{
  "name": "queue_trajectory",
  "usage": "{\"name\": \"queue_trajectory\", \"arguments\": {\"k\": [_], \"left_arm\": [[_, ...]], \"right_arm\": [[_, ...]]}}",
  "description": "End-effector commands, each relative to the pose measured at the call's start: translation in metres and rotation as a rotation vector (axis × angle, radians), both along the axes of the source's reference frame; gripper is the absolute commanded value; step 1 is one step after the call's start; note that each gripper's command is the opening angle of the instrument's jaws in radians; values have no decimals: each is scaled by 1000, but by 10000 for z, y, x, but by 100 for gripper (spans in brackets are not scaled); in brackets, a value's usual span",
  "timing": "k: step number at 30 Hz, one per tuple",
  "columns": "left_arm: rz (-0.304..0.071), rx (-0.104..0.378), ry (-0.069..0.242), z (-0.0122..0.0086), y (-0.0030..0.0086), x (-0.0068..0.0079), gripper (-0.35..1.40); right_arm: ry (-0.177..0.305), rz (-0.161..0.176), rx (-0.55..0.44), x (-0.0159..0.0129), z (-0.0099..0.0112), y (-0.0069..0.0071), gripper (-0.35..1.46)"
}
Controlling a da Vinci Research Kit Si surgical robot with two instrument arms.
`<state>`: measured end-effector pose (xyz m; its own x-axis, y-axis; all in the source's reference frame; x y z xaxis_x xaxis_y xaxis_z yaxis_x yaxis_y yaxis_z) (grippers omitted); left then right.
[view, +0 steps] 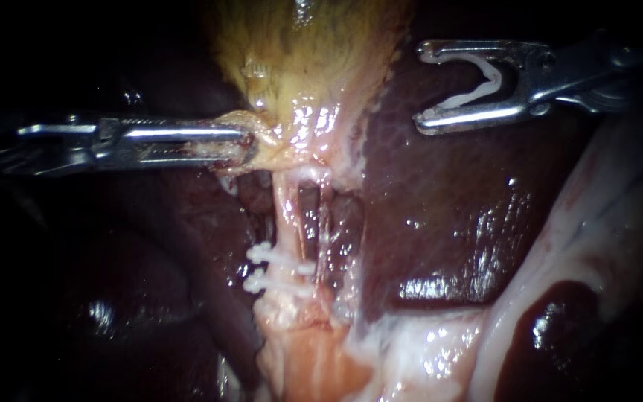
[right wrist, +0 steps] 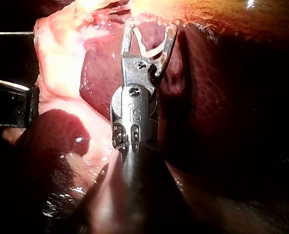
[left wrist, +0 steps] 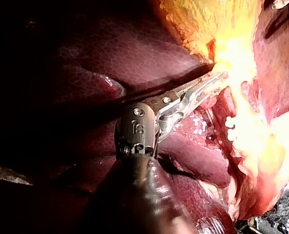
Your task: Clipping third clip left tube
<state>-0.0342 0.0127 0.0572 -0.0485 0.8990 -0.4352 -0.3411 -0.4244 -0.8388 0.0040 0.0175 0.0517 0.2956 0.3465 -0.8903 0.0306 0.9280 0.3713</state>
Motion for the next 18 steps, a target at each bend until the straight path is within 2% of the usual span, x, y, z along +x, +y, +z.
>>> {"name": "queue_trajectory", "arguments": {"k": [1, 3, 6, 11, 14, 18], "left_arm": [[1, 1, -2, -2, 0, 2, -35], [3, 10, -6, -7, 3, 8, -35], [5, 20, -6, -23, 14, 23, -35], [-39, 24, -22, -54, 35, 50, -35], [-45, 20, -19, -60, 37, 57, -35], [-46, 17, -18, -57, 34, 57, -35]], "right_arm": [[0, 0, 0, 0, 0, 0, 50], [0, 0, 0, 0, 0, 0, 50], [0, 0, 0, 0, 0, -1, 50], [0, 0, 0, 0, 0, -1, 50], [0, 0, -1, 0, 0, -1, 50], [5, -7, 0, 6, 1, -6, 50]]}}
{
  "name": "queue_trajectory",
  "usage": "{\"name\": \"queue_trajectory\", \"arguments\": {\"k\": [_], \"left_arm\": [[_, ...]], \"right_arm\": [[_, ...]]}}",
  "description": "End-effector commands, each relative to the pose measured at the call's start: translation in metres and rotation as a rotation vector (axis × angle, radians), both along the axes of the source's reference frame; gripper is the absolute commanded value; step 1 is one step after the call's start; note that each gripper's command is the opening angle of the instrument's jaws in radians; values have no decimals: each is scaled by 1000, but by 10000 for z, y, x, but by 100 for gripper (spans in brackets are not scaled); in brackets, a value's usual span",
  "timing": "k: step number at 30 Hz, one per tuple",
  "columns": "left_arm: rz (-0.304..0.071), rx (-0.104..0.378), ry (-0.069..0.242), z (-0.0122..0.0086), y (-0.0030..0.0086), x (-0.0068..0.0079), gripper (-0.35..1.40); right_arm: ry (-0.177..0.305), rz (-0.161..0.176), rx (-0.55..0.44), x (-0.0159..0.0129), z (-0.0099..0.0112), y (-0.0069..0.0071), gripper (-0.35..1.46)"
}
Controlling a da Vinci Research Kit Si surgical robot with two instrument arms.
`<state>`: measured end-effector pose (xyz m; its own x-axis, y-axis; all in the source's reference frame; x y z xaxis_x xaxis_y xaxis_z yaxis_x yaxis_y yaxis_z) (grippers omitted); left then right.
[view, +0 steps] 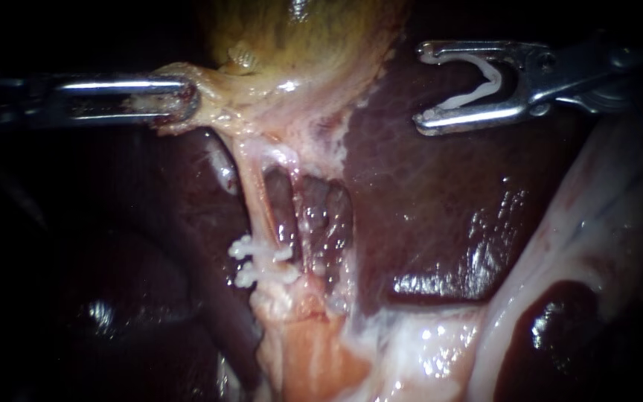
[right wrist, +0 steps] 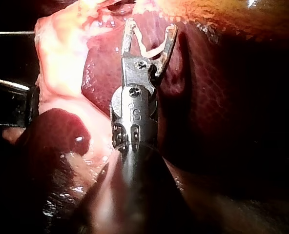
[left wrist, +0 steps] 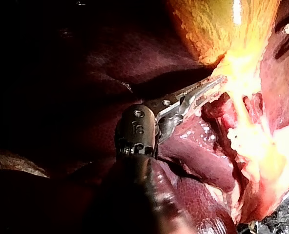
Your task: Clipping third clip left tube
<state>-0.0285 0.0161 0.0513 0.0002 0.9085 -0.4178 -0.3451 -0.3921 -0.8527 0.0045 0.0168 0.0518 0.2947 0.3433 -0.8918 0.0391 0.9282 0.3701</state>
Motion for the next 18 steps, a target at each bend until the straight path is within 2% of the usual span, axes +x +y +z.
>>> {"name": "queue_trajectory", "arguments": {"k": [1, 3, 12, 18], "left_arm": [[0, -3, 0, 2, 0, -1, -35], [0, -3, 0, 2, 0, -1, -35], [0, -2, 0, 2, 0, -1, -35], [0, -2, -1, 2, 0, -1, -35]], "right_arm": [[6, -6, 1, 5, 0, -4, 50], [11, -11, 29, 14, 1, -13, 50], [38, -52, 148, 83, 5, -75, 50], [44, -77, 205, 115, 14, -104, 50]]}}
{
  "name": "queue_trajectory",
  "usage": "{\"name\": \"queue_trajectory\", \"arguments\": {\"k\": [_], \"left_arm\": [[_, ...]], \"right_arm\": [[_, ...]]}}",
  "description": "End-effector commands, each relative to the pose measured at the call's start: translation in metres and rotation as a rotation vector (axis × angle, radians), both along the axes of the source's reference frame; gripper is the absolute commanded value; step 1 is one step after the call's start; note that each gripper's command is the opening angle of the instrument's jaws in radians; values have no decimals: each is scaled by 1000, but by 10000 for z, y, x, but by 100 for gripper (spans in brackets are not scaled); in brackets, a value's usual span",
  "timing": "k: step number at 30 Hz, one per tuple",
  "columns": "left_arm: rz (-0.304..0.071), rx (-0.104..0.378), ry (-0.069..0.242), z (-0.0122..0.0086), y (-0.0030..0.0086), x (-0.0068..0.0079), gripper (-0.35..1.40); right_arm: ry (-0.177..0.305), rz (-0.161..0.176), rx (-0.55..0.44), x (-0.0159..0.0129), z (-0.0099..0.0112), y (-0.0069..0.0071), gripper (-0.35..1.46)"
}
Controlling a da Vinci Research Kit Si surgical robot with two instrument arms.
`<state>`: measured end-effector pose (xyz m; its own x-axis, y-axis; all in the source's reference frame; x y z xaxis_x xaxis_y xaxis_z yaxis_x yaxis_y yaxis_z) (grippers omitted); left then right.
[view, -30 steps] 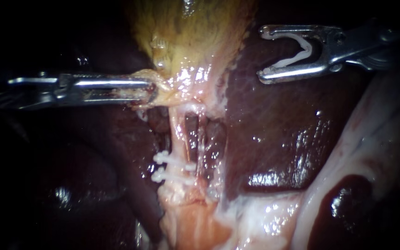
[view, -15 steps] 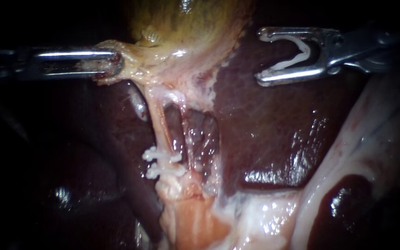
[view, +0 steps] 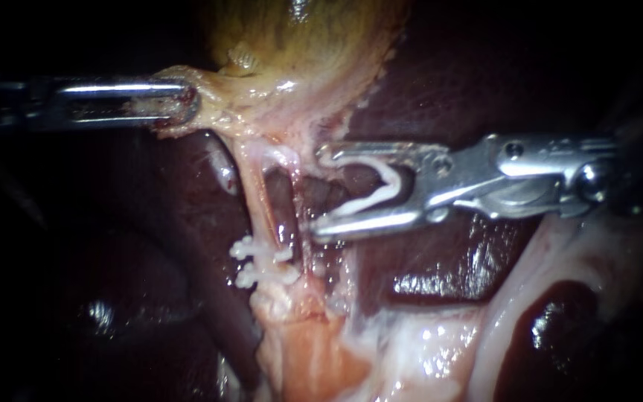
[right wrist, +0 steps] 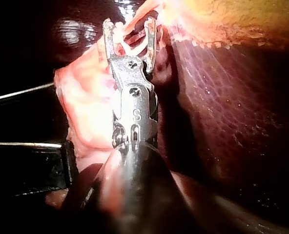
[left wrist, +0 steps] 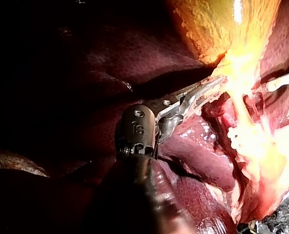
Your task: Clipping third clip left tube
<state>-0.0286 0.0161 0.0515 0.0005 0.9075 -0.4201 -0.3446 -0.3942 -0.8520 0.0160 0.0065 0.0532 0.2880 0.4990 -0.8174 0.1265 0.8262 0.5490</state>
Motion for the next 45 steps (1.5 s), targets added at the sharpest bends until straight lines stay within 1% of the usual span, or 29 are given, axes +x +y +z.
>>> {"name": "queue_trajectory", "arguments": {"k": [1, 5, 11, 14, 21, 24, 27, 30, 36, 39, 42, 45], "left_arm": [[0, 0, 0, 0, 0, 0, -35], [0, 1, 0, -1, 0, 0, -35], [2, -5, 1, -1, 0, 1, -35], [2, -5, 1, -2, 0, 1, -35], [2, -5, 1, -2, 0, 1, -35], [2, -5, 1, -2, 0, 0, -35], [1, -5, 1, -2, 0, 0, -35], [1, -5, 1, -2, 0, 0, -35], [1, -5, 2, -2, 0, 0, -35], [1, -5, 2, -2, 0, -1, -35], [1, -5, 2, -2, 0, -1, -35], [1, -5, 2, -2, 0, -1, -35]], "right_arm": [[-1, -3, 6, 3, 3, -4, 50], [0, -18, 32, 16, 16, -17, 50], [-9, -23, 53, 28, 38, -27, 50], [-20, -26, 59, 30, 50, -28, 50], [-44, -23, 73, 35, 87, -26, 50], [-46, -23, 78, 44, 95, -24, 50], [-43, -28, 81, 60, 96, -21, 50], [-27, -34, 88, 77, 96, -18, 50], [13, -11, 98, 105, 94, -10, 50], [36, -2, 104, 109, 86, -8, 50], [40, 1, 111, 108, 71, -4, 50], [60, 15, 121, 108, 54, 2, 50]]}}
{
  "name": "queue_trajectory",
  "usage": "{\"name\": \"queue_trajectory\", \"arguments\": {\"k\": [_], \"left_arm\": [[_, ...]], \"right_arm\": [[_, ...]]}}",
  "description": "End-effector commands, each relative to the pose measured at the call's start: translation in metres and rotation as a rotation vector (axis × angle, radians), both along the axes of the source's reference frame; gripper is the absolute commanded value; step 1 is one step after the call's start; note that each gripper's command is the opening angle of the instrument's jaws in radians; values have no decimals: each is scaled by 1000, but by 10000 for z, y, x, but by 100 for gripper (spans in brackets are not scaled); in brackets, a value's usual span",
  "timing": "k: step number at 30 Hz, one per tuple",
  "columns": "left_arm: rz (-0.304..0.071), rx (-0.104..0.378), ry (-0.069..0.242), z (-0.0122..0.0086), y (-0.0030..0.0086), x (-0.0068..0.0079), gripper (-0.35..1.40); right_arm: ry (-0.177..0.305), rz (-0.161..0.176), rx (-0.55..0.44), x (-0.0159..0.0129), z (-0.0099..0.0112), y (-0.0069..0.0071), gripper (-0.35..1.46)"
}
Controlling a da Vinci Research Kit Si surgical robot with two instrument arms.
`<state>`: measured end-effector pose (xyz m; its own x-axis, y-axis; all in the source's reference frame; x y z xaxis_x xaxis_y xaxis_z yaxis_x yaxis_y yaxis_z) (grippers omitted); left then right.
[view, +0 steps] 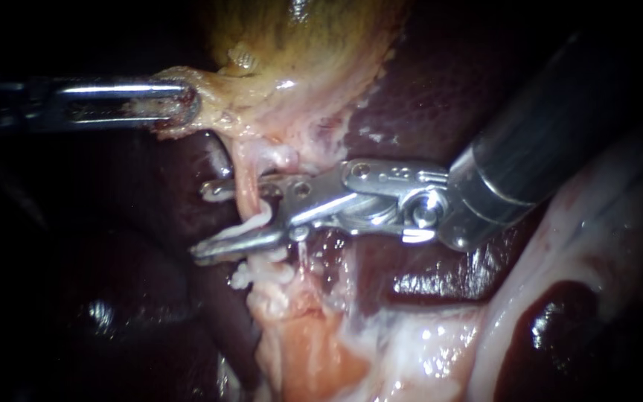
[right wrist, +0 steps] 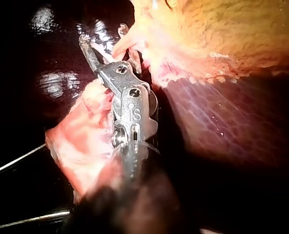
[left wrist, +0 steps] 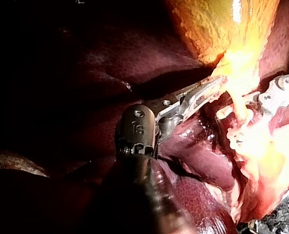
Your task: Clipping third clip left tube
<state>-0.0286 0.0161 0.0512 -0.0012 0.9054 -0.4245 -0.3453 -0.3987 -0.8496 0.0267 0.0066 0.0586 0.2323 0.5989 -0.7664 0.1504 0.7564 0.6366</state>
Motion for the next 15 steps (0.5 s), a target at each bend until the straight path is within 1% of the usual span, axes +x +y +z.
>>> {"name": "queue_trajectory", "arguments": {"k": [1, 4, 8, 11, 15], "left_arm": [[0, 0, 0, 0, 0, 0, -35], [0, 0, 0, 0, 0, 0, -35], [0, 0, 0, 0, 0, 0, -35], [0, 0, 0, 0, 0, 0, -35], [0, 0, 0, 0, 0, 0, -35]], "right_arm": [[8, 5, 3, 0, -6, 2, 50], [20, 18, 13, -1, -24, 7, 49], [40, 29, 23, -2, -41, 11, 49], [46, 32, 26, -2, -47, 12, 48], [47, 30, 26, -5, -48, 11, 42]]}}
